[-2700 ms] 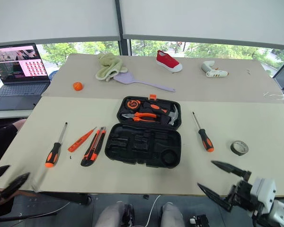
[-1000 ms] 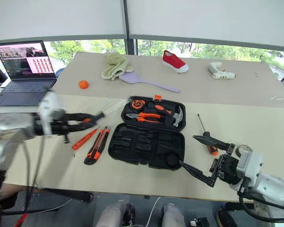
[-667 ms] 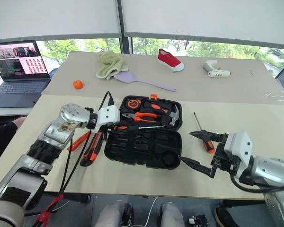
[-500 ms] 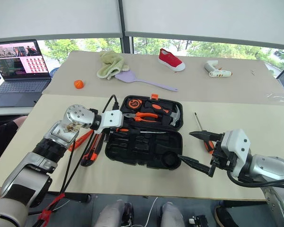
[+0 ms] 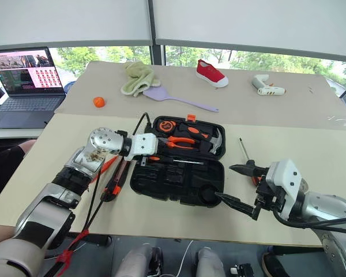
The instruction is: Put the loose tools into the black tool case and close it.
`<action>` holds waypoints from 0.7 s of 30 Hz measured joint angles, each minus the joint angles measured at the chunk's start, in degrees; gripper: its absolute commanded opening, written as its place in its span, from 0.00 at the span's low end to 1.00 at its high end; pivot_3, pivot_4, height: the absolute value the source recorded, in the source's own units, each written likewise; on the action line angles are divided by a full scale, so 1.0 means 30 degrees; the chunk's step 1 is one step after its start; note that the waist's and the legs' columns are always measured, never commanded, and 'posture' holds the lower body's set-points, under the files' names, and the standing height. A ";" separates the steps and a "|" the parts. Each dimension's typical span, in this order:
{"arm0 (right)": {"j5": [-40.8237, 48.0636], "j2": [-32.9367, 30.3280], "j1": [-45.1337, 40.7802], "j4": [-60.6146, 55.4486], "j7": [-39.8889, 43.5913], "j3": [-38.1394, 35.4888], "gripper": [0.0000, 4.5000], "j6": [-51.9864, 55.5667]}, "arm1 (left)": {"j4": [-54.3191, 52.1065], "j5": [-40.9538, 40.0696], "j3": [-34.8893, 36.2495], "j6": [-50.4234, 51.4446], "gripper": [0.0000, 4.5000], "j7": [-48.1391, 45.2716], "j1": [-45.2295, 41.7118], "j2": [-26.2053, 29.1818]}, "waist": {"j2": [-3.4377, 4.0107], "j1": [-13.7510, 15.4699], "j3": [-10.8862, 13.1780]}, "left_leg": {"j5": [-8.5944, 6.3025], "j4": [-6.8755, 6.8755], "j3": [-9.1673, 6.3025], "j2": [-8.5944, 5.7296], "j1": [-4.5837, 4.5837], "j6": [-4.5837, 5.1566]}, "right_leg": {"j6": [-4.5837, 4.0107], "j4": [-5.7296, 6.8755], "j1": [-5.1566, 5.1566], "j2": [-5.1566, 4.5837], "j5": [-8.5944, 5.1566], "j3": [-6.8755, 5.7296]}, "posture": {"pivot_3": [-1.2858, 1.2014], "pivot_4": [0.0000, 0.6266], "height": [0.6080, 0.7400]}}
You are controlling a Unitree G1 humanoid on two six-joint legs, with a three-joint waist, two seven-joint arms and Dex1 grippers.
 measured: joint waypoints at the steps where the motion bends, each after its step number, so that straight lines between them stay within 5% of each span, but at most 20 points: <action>1: 0.0187 0.0087 0.0119 -0.0143 0.0060 -0.0062 1.00 0.0063 | -0.0487 -0.0559 0.0385 0.0420 0.77 -0.0043 0.0064 -0.0105 | 0.0001 -0.0016 0.0000 | 0.0006 0.0005 -0.0004 0.0000 -0.0006 -0.0010 | 0.0000 0.0004 -0.0003 0.0000 0.0000 -0.0001 | 0.52 0.24 1.00; 11: 0.0829 0.1067 0.0832 -0.0442 0.0213 -0.0482 1.00 0.0084 | -0.1511 -0.1391 0.1376 0.2295 0.02 0.0871 0.1838 -0.0461 | 0.0001 -0.0074 -0.0001 | 0.0020 0.0019 -0.0029 -0.0007 0.0003 -0.0033 | 0.0005 0.0021 0.0007 0.0008 0.0002 0.0000 | 0.52 0.24 1.00; 21: 0.0686 0.1684 0.1183 -0.0004 0.0344 -0.0877 1.00 -0.0113 | -0.1296 -0.1110 0.1075 0.2644 0.02 0.1006 0.2747 -0.1346 | 0.0009 0.0143 -0.0006 | -0.0006 0.0129 -0.0051 -0.0003 -0.0005 0.0007 | 0.0015 0.0032 0.0051 0.0005 0.0006 -0.0015 | 0.52 0.24 1.00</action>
